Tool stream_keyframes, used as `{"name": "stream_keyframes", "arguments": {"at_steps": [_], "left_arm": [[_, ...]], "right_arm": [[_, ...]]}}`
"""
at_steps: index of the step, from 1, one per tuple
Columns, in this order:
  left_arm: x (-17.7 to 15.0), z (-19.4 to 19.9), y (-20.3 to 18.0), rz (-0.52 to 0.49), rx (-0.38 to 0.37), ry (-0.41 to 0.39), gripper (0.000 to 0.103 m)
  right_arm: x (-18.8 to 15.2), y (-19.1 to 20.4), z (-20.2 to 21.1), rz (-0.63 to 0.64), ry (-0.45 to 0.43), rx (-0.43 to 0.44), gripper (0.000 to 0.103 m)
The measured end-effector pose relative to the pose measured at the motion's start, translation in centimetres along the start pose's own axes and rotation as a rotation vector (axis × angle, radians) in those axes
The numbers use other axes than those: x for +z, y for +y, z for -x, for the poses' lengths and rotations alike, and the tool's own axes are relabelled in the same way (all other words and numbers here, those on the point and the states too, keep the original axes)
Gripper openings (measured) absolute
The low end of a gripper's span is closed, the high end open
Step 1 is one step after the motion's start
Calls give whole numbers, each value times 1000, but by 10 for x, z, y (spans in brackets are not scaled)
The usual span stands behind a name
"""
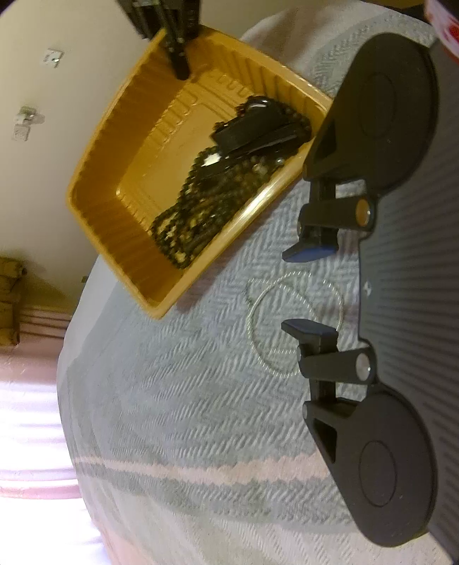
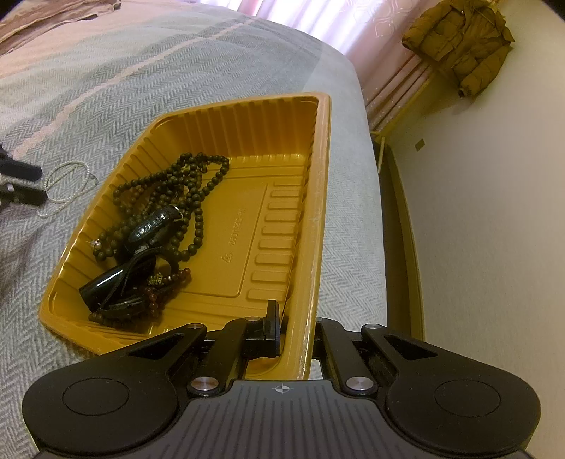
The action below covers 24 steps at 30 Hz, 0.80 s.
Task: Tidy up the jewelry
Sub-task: 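Move the open left gripper back over the pearl strand, then grasp the pearl strand with the left gripper and lift it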
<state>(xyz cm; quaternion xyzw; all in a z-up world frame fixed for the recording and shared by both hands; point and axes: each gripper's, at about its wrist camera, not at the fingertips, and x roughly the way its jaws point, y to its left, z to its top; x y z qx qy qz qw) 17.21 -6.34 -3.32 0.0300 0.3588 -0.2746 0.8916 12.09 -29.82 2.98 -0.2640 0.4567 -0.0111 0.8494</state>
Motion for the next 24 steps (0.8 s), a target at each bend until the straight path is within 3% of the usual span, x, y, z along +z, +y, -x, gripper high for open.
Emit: {"name": "stream_keyframes", "arguments": {"at_steps": [12, 24], "left_arm": [[-6, -18, -17, -43, -2, 16, 31], [-14, -20, -21, -125, 49, 17, 31]], "right_arm": [[0, 0, -1, 0, 1, -2, 4], [0, 0, -2, 2, 3, -2, 4]]}}
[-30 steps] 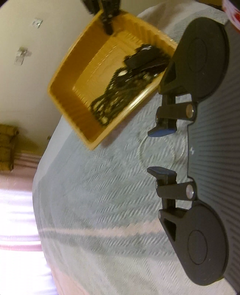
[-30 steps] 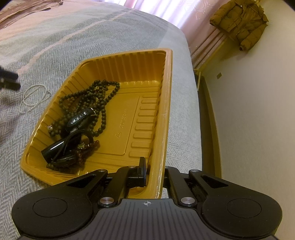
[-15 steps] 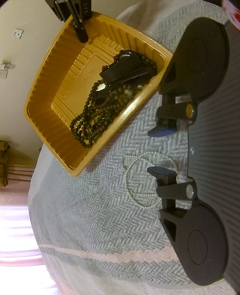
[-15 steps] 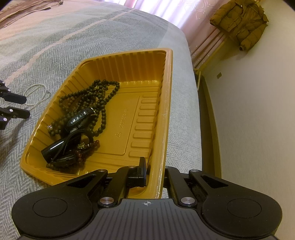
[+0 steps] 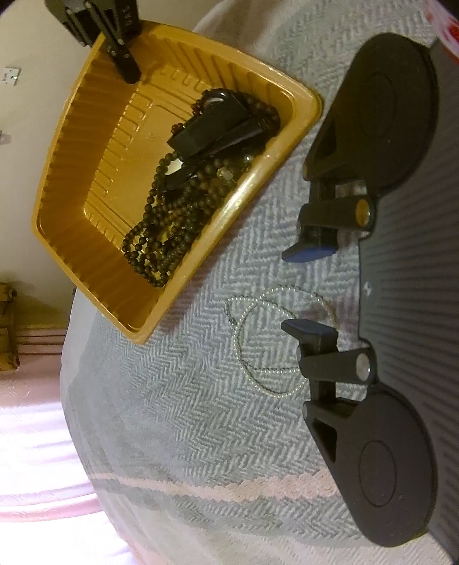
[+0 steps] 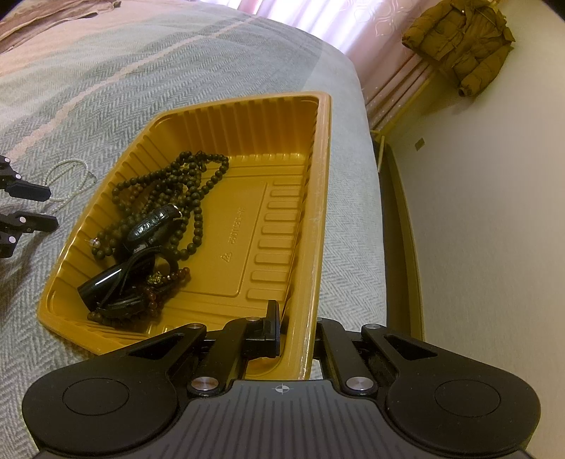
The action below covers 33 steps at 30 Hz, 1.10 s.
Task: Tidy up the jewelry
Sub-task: 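Grasp the pearl strand with the left gripper and lift it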
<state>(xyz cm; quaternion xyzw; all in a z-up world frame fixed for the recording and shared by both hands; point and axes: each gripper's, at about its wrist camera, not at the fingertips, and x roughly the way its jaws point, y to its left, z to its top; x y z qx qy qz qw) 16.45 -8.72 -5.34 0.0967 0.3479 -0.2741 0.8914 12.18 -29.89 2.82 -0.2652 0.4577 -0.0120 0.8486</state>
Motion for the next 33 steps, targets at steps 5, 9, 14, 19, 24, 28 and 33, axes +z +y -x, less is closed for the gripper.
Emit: {"name": "stream_keyframes", "arguments": {"at_steps": [5, 9, 14, 19, 24, 28, 33], "left_arm": [[4, -5, 3, 15, -4, -11, 28], [9, -10, 5, 41, -38, -10, 24], [13, -20, 2, 21, -29, 14, 18], [11, -23, 2, 21, -32, 41, 4], [6, -14, 8, 33, -33, 37, 2], [2, -11, 12, 36, -35, 45, 3], [1, -16, 11, 36, -24, 54, 3]], "right_arm": [[0, 0, 0, 0, 0, 0, 4], [0, 0, -2, -1, 4, 0, 4], [0, -1, -3, -2, 5, 1, 4], [0, 0, -3, -2, 5, 1, 4], [0, 0, -3, -2, 5, 1, 4], [0, 0, -3, -2, 5, 0, 4], [0, 0, -2, -2, 6, 0, 4]]}}
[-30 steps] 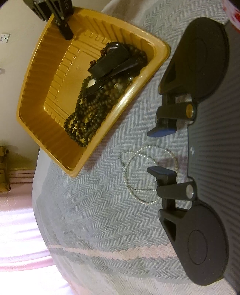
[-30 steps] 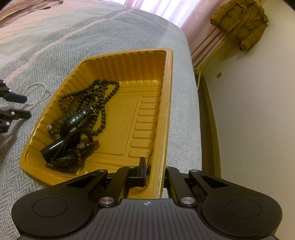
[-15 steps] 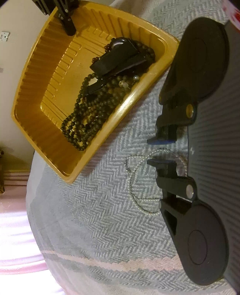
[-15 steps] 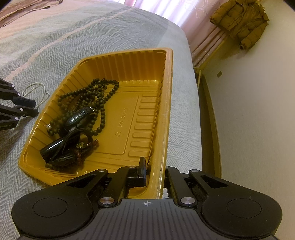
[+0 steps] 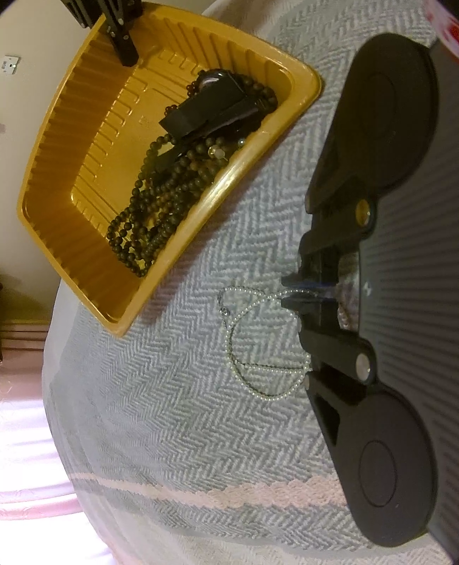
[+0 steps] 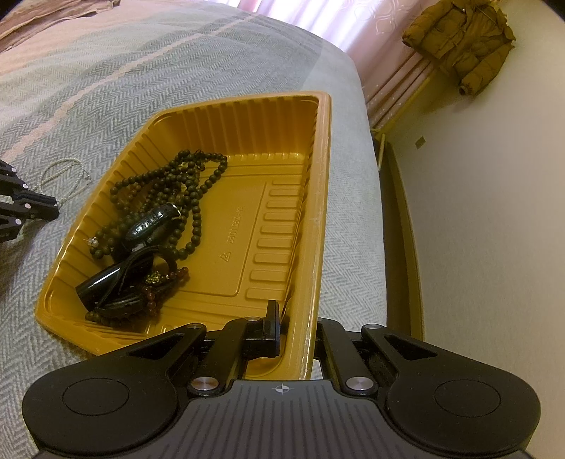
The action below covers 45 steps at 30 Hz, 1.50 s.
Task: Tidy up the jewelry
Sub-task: 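Grasp the pearl strand with the left gripper and lift it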
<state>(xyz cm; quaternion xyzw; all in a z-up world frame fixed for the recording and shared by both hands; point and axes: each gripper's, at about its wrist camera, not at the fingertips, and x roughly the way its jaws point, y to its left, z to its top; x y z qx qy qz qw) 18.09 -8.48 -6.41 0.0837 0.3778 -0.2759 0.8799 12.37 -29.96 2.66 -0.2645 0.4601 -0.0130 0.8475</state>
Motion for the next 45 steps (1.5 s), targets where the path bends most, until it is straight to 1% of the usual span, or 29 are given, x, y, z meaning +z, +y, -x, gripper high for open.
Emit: {"name": "stream_keyframes", "arguments": {"at_steps": [4, 8, 16, 21, 26, 36, 45], "left_arm": [[0, 3, 2, 2, -6, -2, 2], [7, 19, 11, 7, 10, -33, 2], [36, 68, 46, 39, 38, -133, 2], [55, 96, 59, 38, 63, -184, 2], [70, 116, 65, 22, 79, -219, 2], [83, 130, 69, 23, 67, -241, 2], [90, 132, 57, 9, 37, -242, 2]], "right_arm": [[0, 0, 0, 1, 0, -1, 4], [0, 0, 0, 1, 0, -2, 4], [1, 1, 3, 4, -7, -4, 4], [1, 2, 3, 5, -6, -8, 4], [1, 3, 3, 6, -5, -10, 4], [1, 3, 3, 6, -5, -10, 4], [1, 3, 4, 3, -7, -9, 4]]}}
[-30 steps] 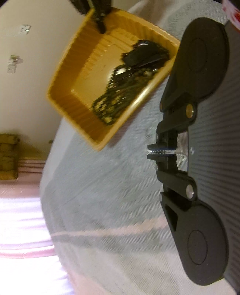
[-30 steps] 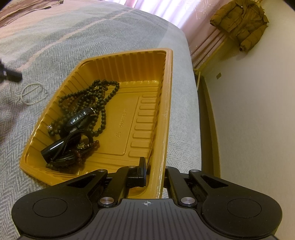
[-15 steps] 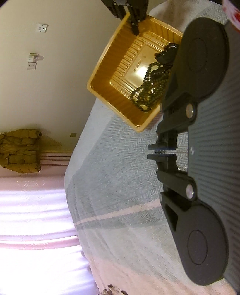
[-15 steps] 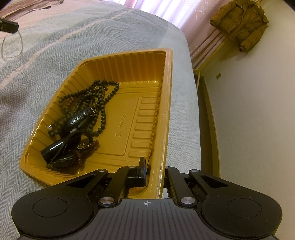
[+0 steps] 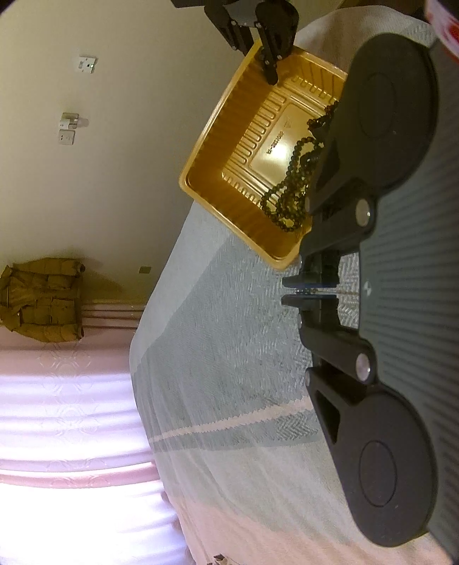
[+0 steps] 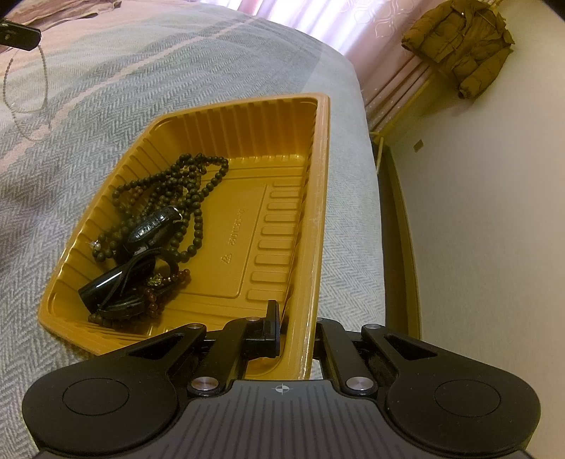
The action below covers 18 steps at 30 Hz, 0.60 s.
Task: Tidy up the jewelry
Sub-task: 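Grasp the pearl strand with the left gripper and lift it, then carry the pearl strand into the tray and open the left gripper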
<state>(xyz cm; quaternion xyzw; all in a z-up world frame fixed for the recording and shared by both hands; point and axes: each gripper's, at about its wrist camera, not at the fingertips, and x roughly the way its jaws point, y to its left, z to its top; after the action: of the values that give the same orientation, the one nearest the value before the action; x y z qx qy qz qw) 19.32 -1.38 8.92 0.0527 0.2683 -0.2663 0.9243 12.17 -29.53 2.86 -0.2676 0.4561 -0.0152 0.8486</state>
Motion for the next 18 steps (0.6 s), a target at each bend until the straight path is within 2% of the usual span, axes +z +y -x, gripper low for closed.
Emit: {"name": "stream_keyframes", "arguments": {"at_steps": [7, 18], "left_arm": [[10, -7, -21, -19, -49, -3, 2], [39, -27, -89, -65, -189, -30, 2]], "right_arm": [[0, -1, -1, -3, 1, 1, 4], [0, -2, -1, -5, 0, 3, 4]]}}
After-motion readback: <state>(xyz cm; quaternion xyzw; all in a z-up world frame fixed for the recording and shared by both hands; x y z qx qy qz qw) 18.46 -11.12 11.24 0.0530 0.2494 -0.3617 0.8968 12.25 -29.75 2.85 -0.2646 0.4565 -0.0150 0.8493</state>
